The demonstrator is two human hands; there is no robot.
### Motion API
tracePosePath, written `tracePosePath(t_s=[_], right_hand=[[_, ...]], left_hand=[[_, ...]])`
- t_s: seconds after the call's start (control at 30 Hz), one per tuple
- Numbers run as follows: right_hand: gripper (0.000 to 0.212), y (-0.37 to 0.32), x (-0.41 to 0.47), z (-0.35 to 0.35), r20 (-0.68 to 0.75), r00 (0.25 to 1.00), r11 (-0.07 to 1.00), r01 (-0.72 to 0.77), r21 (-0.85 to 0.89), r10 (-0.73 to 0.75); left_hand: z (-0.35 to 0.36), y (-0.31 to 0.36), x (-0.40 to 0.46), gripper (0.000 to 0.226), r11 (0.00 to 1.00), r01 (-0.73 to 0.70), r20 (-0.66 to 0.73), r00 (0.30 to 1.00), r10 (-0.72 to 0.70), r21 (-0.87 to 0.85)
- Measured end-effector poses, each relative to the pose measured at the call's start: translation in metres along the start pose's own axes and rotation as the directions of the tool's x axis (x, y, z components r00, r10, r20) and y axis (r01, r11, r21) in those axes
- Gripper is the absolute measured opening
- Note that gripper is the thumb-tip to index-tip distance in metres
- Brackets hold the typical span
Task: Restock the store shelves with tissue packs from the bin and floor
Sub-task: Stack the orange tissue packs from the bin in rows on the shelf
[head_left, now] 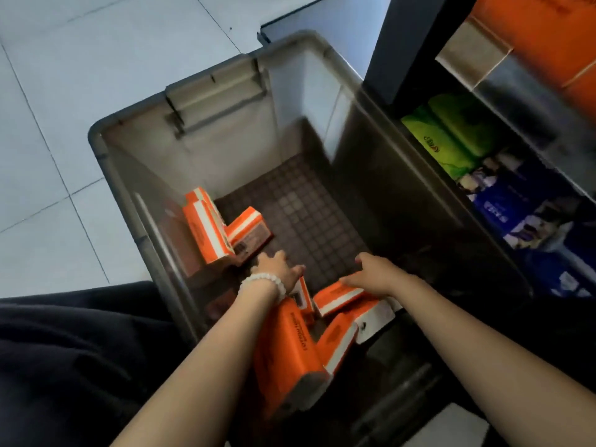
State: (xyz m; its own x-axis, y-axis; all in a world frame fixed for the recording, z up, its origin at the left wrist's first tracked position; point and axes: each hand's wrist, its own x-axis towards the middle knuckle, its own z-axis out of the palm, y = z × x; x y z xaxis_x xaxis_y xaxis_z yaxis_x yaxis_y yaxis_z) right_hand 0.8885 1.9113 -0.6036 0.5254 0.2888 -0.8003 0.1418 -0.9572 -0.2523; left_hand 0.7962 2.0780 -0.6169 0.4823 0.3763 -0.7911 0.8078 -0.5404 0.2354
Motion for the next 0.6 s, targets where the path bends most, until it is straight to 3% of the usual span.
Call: tracePosePath(t_s=[0.13, 0.47, 0.6], right_hand=[[0.065, -0.003, 0.012, 0.009, -0.001, 0.999, 0.998, 0.052, -0.029, -0.052], [0.078, -0.002, 0.011, 0.012, -0.035, 0.990, 0.991, 0.135, 0.004, -0.135], [0.072, -0.001, 0.012, 0.010, -0.049, 0.990, 0.990, 0.132, 0.056, -0.129]], left_hand=[[0.010, 0.002, 0.007, 0.059, 0.999, -0.009, 0.027, 1.000, 0.008, 0.033], [0.014, -0.004, 0.015, 0.064, 1.000, 0.008, 0.034, 0.999, -0.009, 0.015], [0.015, -0.008, 0.019, 0.060, 0.995, 0.022, 0.046, 0.999, -0.027, 0.100]])
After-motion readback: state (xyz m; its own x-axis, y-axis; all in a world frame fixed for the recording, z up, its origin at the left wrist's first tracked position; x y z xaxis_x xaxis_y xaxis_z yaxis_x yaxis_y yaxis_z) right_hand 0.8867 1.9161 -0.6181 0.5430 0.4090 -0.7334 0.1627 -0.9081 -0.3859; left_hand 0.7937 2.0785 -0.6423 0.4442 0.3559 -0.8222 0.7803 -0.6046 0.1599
